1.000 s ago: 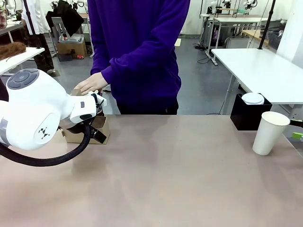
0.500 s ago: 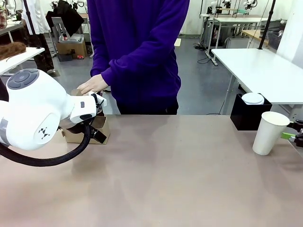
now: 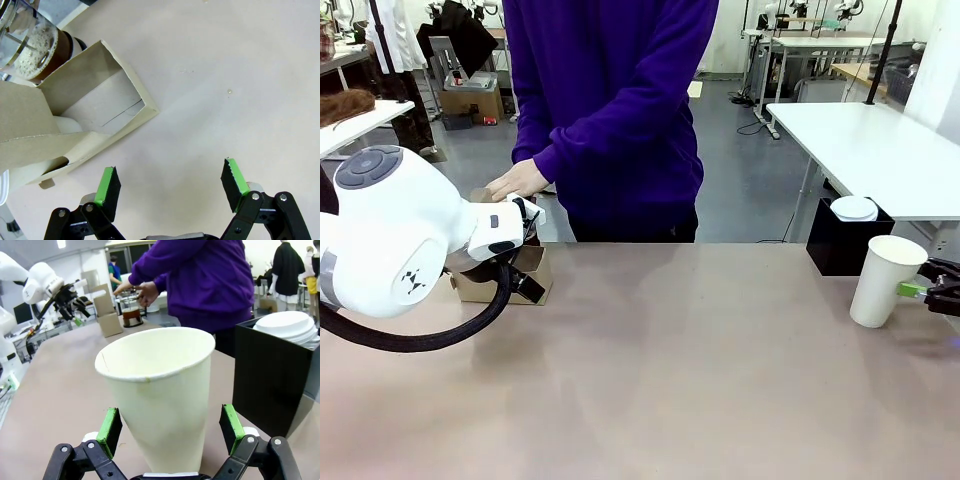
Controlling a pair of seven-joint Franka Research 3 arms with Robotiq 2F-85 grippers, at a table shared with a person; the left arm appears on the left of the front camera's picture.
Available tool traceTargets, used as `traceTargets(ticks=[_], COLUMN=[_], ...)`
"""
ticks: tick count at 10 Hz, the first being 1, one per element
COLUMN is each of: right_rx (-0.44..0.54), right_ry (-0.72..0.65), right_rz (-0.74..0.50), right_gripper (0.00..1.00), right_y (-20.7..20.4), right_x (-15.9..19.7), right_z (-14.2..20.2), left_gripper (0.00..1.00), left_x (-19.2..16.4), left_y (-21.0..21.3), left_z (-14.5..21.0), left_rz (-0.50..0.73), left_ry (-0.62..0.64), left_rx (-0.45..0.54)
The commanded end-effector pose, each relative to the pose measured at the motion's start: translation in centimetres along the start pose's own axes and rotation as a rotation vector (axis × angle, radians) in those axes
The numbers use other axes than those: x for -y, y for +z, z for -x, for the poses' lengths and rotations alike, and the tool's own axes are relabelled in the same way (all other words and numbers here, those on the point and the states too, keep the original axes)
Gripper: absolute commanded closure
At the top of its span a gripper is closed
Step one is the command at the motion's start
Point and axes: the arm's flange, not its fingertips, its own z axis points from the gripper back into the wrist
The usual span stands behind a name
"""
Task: Pour a drink into a cup and package it in a carrier.
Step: Pick up the 600 ml Paper Cup and place it in the middle top area of the table.
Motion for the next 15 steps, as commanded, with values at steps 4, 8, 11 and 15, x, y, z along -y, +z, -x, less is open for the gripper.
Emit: traceTargets(ticks=[4,8,11,15], right_rx=[0.013,0.044,0.025,0.024], right_ry=[-0.033,-0.064,-0.043,-0.074], right_rz=[-0.028,-0.034,-0.048,-0.009], right_gripper=[0.00,0.17,0.20,0.19], right_y=[-3.4,-4.8,-4.4,-3.6], right_x=[0.0,0.8,0.2,-1.0], right_z=[0.9,1.1,1.5,0.2], left_gripper=[0.00,0.00,0.00,0.00], left_x=[0.0,0.0,0.0,0.0], left_y=[0.0,0.0,0.0,0.0], left_z=[0.0,0.0,0.0,0.0], left_rz=[0.001,0.001,0.001,0.001], left_ry=[0.001,0.001,0.001,0.001], left_rx=[0.000,0.000,0.000,0.000])
